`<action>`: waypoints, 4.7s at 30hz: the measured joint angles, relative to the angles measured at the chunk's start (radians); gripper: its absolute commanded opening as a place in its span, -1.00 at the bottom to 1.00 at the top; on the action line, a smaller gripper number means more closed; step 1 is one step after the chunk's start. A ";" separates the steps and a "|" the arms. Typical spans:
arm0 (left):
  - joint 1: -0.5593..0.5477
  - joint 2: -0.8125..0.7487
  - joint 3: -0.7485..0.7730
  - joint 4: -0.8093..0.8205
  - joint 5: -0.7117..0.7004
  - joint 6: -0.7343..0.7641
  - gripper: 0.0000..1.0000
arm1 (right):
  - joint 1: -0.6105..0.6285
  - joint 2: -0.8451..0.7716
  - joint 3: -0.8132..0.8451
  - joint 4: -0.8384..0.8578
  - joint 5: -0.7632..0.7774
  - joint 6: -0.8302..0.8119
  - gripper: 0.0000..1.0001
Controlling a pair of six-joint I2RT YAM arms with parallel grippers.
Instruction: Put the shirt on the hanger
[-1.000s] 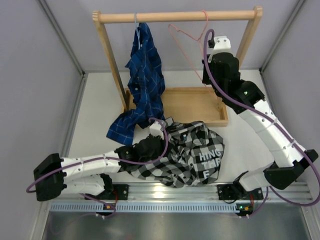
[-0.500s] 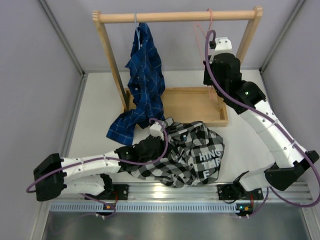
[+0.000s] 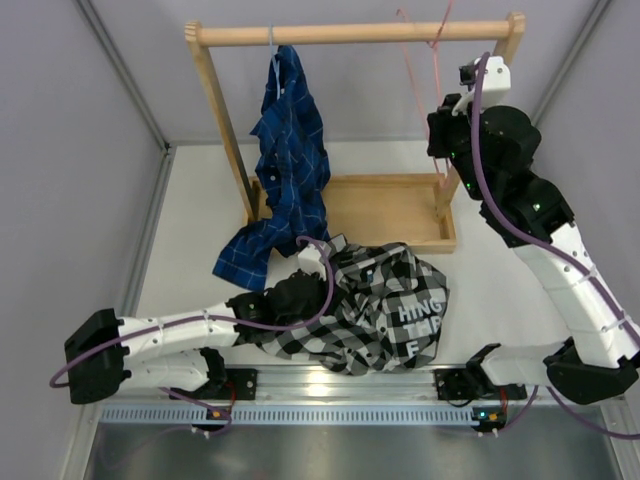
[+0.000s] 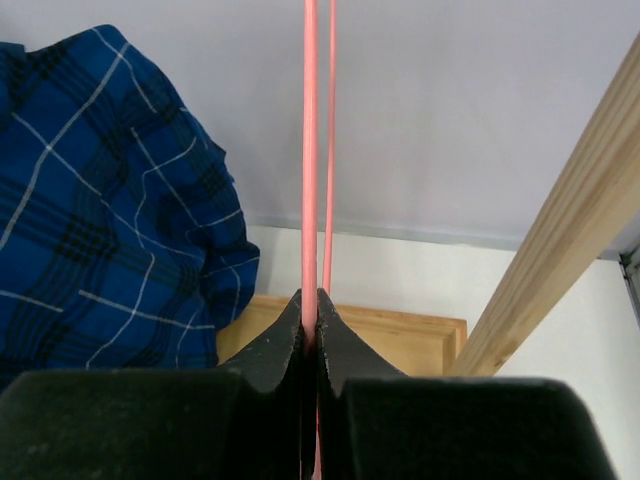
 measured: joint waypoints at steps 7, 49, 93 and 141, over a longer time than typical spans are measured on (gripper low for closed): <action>0.001 0.001 0.061 -0.079 -0.006 -0.002 -1.00 | -0.002 -0.050 -0.005 -0.053 -0.125 -0.006 -1.00; 0.243 0.136 0.341 -0.221 0.378 0.106 -1.00 | -0.008 -0.882 -0.600 -0.784 -0.637 0.162 -1.00; 0.120 0.080 0.715 -0.418 0.694 0.260 -1.00 | -0.012 -0.959 -0.913 -0.137 -0.694 0.184 -1.00; -0.210 0.176 1.149 -0.787 0.128 0.912 0.96 | -0.013 -1.252 -1.239 0.259 -0.788 0.356 -1.00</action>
